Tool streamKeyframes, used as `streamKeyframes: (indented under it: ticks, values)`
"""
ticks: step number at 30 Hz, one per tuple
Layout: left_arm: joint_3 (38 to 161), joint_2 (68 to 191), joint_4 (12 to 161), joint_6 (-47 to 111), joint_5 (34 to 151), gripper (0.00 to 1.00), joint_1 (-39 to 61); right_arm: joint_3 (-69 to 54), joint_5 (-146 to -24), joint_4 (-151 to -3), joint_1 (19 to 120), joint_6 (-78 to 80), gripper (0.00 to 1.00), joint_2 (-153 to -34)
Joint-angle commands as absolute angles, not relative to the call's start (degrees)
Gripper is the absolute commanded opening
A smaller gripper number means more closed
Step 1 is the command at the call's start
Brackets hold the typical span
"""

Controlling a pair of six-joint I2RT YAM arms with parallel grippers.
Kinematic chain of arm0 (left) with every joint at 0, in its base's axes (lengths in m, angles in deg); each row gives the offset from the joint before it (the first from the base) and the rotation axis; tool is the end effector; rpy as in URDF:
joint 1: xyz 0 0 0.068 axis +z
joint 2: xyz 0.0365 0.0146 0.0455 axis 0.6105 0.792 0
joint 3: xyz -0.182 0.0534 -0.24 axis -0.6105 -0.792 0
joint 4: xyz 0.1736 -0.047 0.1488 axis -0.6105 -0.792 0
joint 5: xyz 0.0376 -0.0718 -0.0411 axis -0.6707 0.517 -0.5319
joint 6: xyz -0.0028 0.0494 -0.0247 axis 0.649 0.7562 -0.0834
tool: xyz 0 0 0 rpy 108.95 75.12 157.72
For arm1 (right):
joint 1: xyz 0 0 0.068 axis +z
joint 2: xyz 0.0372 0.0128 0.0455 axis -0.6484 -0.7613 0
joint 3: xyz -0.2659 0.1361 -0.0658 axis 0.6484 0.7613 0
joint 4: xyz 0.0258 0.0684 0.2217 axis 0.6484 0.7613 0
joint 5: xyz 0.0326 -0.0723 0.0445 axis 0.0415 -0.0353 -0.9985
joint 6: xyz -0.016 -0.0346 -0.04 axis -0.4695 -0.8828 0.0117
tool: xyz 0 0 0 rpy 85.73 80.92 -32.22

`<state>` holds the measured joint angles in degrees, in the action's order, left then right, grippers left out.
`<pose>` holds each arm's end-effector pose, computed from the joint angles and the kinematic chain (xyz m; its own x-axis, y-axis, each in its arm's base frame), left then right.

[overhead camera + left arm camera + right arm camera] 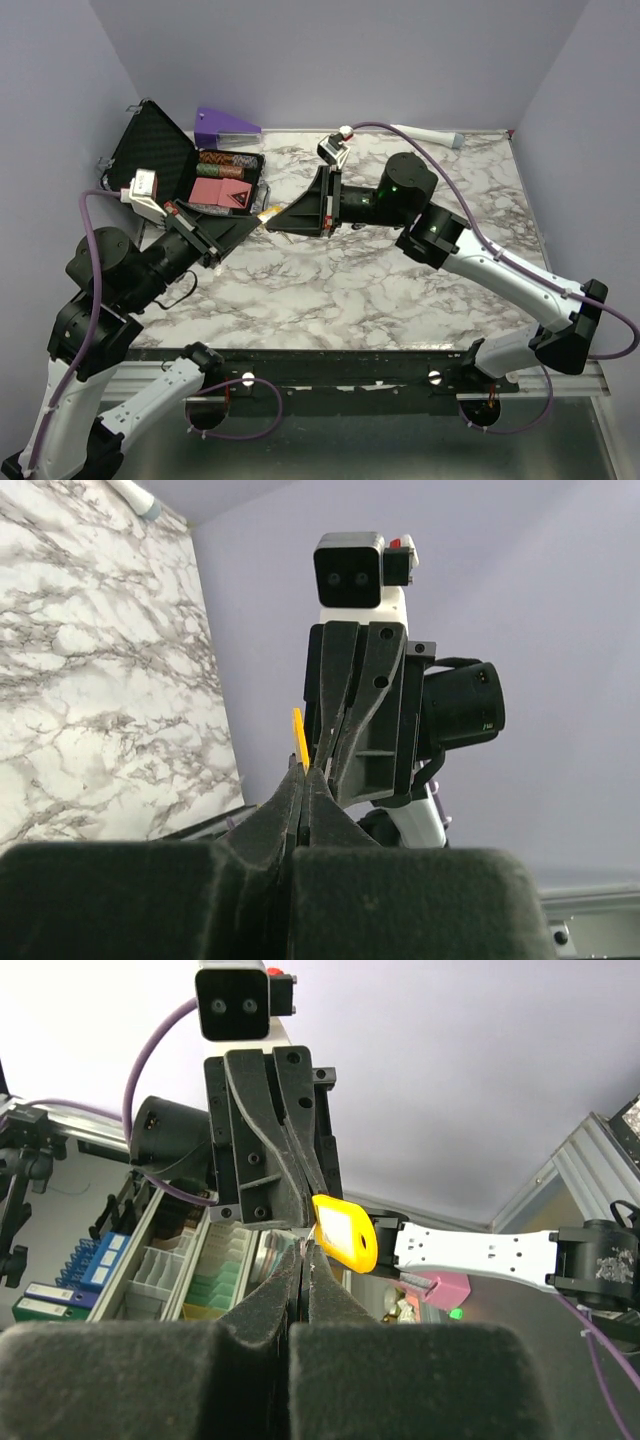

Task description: Remove the keys from the keyring

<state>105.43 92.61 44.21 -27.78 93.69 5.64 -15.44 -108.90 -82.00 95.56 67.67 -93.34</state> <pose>0.0208 -0.0203 0.4813 -0.6299 -0.7093 -0.3164 0.1987 0.2467 -0.9485 0.1487 0.2476 0.4915 -0.9354 0.0913 -0.3416 -0.3488 -0.0808 0.9337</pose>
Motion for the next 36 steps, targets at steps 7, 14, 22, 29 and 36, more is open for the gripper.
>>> streamKeyframes:
  ticks: [7, 14, 22, 29, 36]
  values:
    - [104.4, 89.8, 44.7, -32.2, 85.7, 0.00, 4.9, -17.9, -105.9, -86.4, 95.8, 68.0, 0.01, -97.0]
    - [105.3, 89.7, 44.1, -29.9, 87.3, 0.07, 4.8, -17.7, -108.1, -85.9, 95.8, 66.5, 0.01, -97.0]
    - [111.1, 87.6, 33.0, -19.4, 81.0, 0.64, 4.9, -17.2, -114.2, -77.7, 95.6, 58.8, 0.01, -93.1]
    - [120.4, 91.3, 32.5, 0.6, 89.9, 0.69, 4.8, -18.8, -126.7, -73.2, 95.5, 51.0, 0.01, -90.9]
    - [126.8, 99.8, 34.1, 10.8, 114.6, 0.72, 4.8, -20.4, -136.4, -72.6, 95.5, 48.9, 0.01, -90.2]
